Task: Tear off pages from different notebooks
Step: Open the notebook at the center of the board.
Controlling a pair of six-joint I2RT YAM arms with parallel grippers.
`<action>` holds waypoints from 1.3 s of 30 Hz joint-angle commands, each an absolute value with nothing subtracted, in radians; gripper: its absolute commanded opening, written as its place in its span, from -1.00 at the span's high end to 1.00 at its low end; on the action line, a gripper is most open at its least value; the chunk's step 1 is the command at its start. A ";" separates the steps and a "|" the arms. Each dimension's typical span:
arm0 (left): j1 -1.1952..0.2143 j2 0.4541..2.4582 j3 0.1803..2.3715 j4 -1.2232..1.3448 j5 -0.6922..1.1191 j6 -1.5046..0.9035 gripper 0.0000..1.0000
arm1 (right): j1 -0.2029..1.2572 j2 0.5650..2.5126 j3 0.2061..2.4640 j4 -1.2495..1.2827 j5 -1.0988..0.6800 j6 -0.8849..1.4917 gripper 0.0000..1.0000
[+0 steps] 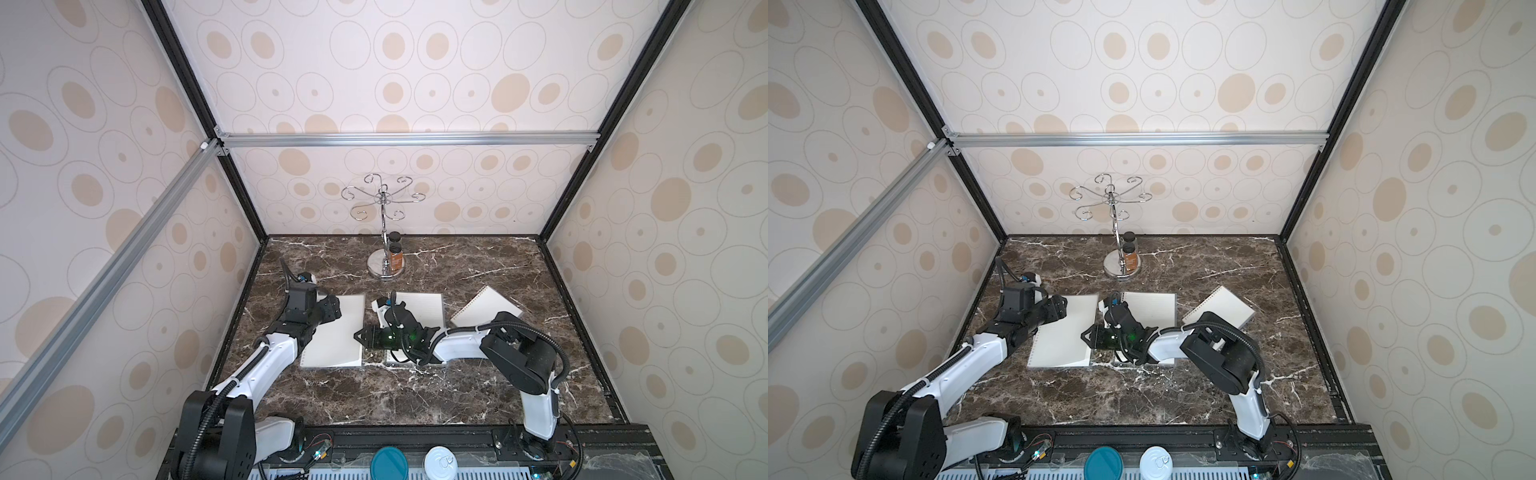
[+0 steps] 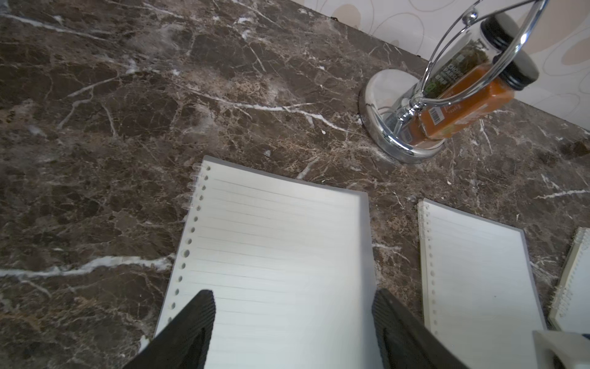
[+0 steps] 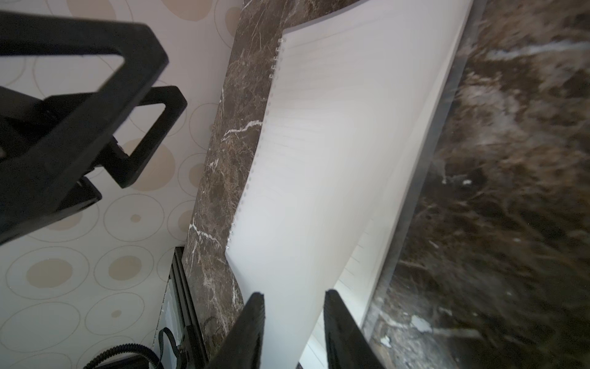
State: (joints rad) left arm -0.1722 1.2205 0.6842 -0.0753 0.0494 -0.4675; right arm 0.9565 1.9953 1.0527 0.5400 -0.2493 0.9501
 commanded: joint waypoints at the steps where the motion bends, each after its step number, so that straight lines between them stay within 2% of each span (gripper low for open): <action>1: -0.198 1.239 0.770 -0.149 0.017 -0.431 -0.58 | 0.965 2.019 1.082 0.592 -0.259 0.985 0.30; 8: -0.261 1.307 0.962 -0.341 -0.103 -0.406 -0.63 | 0.970 2.033 1.089 0.633 -0.193 1.030 0.22; 13: -0.262 1.332 1.028 -0.379 -0.104 -0.395 -0.72 | 0.969 2.092 1.098 0.755 -0.172 1.125 0.19; 19: -0.275 1.535 1.346 -0.624 -0.040 -0.336 -0.69 | 0.972 2.148 1.142 0.832 -0.202 1.182 0.19; 23: -0.313 1.693 1.546 -0.825 -0.133 -0.276 -0.63 | 0.977 2.145 1.143 0.874 -0.198 1.174 0.19; 27: -0.318 1.690 1.512 -0.800 -0.198 -0.265 -0.63 | 0.980 2.141 1.167 0.885 -0.216 1.154 0.18; 33: -0.318 1.727 1.467 -0.763 -0.131 -0.236 -0.61 | 0.986 2.142 1.170 0.882 -0.209 1.141 0.16; 39: -0.318 1.792 1.459 -0.765 -0.141 -0.203 -0.61 | 0.996 2.171 1.216 0.871 -0.215 1.139 0.16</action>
State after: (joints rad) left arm -0.3164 1.7630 1.4662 -0.7387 -0.1368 -0.2462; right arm 0.9806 2.1471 1.1824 0.8532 -0.2070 1.1355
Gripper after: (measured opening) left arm 0.804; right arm 0.417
